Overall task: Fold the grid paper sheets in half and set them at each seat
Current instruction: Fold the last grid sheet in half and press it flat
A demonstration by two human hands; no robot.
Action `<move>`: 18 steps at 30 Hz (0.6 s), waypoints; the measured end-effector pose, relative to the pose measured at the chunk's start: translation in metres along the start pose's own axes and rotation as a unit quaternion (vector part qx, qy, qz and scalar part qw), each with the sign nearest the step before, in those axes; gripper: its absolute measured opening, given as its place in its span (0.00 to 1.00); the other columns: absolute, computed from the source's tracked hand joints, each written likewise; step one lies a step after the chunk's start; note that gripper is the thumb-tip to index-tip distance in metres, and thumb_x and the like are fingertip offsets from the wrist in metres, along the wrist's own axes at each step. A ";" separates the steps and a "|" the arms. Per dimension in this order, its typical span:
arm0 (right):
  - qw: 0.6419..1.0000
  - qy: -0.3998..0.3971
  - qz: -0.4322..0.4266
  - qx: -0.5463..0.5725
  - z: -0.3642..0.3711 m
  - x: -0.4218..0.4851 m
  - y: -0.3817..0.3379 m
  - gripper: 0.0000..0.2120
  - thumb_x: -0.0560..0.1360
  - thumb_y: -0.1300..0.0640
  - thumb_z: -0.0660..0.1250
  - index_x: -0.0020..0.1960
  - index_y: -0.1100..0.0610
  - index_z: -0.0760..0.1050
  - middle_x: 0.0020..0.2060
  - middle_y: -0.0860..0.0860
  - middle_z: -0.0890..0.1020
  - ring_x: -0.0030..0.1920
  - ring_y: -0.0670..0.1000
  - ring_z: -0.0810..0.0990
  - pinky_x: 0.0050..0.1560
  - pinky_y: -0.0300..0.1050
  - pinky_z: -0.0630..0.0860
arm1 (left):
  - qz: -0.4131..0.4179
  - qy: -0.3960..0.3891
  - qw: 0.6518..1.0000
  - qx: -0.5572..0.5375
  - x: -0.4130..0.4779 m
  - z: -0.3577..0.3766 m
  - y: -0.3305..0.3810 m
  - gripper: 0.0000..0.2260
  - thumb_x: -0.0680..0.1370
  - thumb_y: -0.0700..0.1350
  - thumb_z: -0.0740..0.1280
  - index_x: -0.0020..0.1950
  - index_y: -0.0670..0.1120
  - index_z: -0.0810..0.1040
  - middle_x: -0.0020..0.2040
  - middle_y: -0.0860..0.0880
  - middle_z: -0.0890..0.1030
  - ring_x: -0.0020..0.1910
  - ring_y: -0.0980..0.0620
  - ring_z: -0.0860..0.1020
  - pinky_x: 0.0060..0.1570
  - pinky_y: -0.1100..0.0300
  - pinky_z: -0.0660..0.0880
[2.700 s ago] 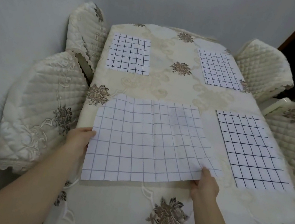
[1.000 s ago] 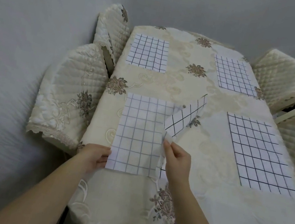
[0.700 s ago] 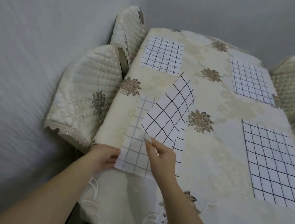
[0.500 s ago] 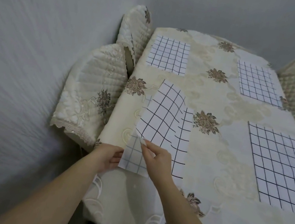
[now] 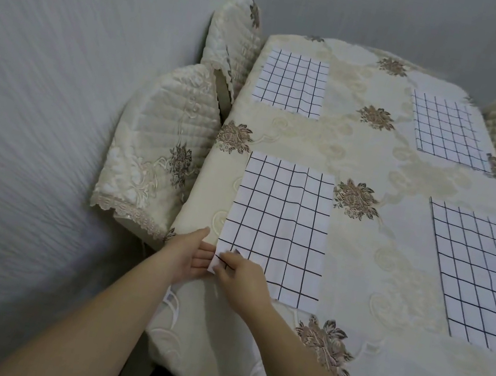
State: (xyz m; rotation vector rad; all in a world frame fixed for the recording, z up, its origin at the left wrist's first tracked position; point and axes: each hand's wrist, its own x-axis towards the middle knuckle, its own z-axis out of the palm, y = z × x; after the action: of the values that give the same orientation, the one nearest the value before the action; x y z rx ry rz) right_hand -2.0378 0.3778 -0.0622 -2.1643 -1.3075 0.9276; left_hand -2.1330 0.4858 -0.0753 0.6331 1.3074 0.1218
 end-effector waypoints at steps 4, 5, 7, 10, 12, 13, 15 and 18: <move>1.000 -0.005 -0.014 -0.026 0.004 -0.001 0.005 0.13 0.77 0.54 0.61 0.58 0.55 0.78 0.55 0.53 0.81 0.56 0.55 0.78 0.54 0.47 0.74 | 0.013 0.003 1.000 0.025 -0.001 0.003 -0.002 0.14 0.80 0.48 0.62 0.46 0.38 0.77 0.37 0.43 0.83 0.35 0.48 0.81 0.30 0.60 0.79; 0.999 -0.006 -0.019 -0.029 0.005 -0.001 0.006 0.12 0.77 0.54 0.61 0.57 0.55 0.78 0.54 0.53 0.81 0.56 0.55 0.78 0.53 0.47 0.74 | 0.018 0.003 0.999 0.029 0.000 0.003 -0.002 0.12 0.80 0.47 0.63 0.44 0.38 0.78 0.35 0.44 0.83 0.32 0.48 0.81 0.29 0.61 0.79; 1.000 -0.006 -0.017 -0.010 0.004 -0.001 0.008 0.12 0.77 0.55 0.61 0.58 0.54 0.78 0.55 0.51 0.81 0.57 0.54 0.78 0.55 0.46 0.73 | 0.030 -0.001 0.999 0.037 0.002 0.004 -0.002 0.10 0.78 0.44 0.65 0.46 0.38 0.80 0.36 0.43 0.84 0.31 0.48 0.82 0.29 0.60 0.80; 0.997 0.036 0.009 0.064 -0.013 -0.001 0.011 0.16 0.77 0.58 0.61 0.64 0.54 0.76 0.61 0.49 0.79 0.63 0.50 0.75 0.57 0.33 0.67 | 0.041 -0.001 0.998 0.052 0.005 0.005 -0.001 0.11 0.77 0.42 0.67 0.54 0.36 0.80 0.43 0.41 0.84 0.36 0.47 0.84 0.29 0.59 0.79; 0.987 0.097 0.054 0.116 -0.032 0.000 0.021 0.17 0.77 0.59 0.62 0.65 0.56 0.76 0.63 0.50 0.79 0.65 0.49 0.75 0.58 0.28 0.62 | 0.046 0.002 0.997 0.062 0.005 0.006 0.000 0.13 0.77 0.42 0.67 0.57 0.35 0.78 0.47 0.40 0.83 0.40 0.45 0.83 0.28 0.60 0.79; 0.979 0.128 0.084 0.136 -0.042 0.001 0.029 0.17 0.77 0.58 0.62 0.65 0.57 0.76 0.63 0.51 0.78 0.65 0.50 0.74 0.60 0.31 0.63 | 0.048 0.004 0.997 0.064 0.005 0.007 0.001 0.13 0.77 0.42 0.67 0.58 0.35 0.78 0.47 0.40 0.83 0.41 0.45 0.82 0.28 0.59 0.79; 0.957 0.183 0.149 0.167 -0.062 0.003 0.048 0.17 0.77 0.58 0.62 0.65 0.57 0.75 0.63 0.53 0.79 0.64 0.52 0.75 0.65 0.40 0.67 | 0.049 0.003 0.996 0.068 0.007 0.008 0.003 0.13 0.78 0.42 0.67 0.58 0.35 0.78 0.48 0.40 0.83 0.43 0.45 0.82 0.30 0.58 0.79; 0.928 0.229 0.228 0.185 -0.086 0.003 0.077 0.20 0.76 0.58 0.63 0.67 0.58 0.73 0.59 0.56 0.79 0.57 0.55 0.77 0.60 0.46 0.71 | 0.052 0.002 0.996 0.077 0.010 0.011 0.006 0.13 0.77 0.42 0.68 0.56 0.35 0.78 0.47 0.41 0.83 0.42 0.45 0.82 0.30 0.58 0.78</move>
State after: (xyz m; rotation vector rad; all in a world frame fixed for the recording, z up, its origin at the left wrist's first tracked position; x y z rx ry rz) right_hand -1.9279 0.3431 -0.0559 -2.2202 -0.3764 0.6892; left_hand -2.1181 0.4908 -0.0796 0.8333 1.2970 0.1073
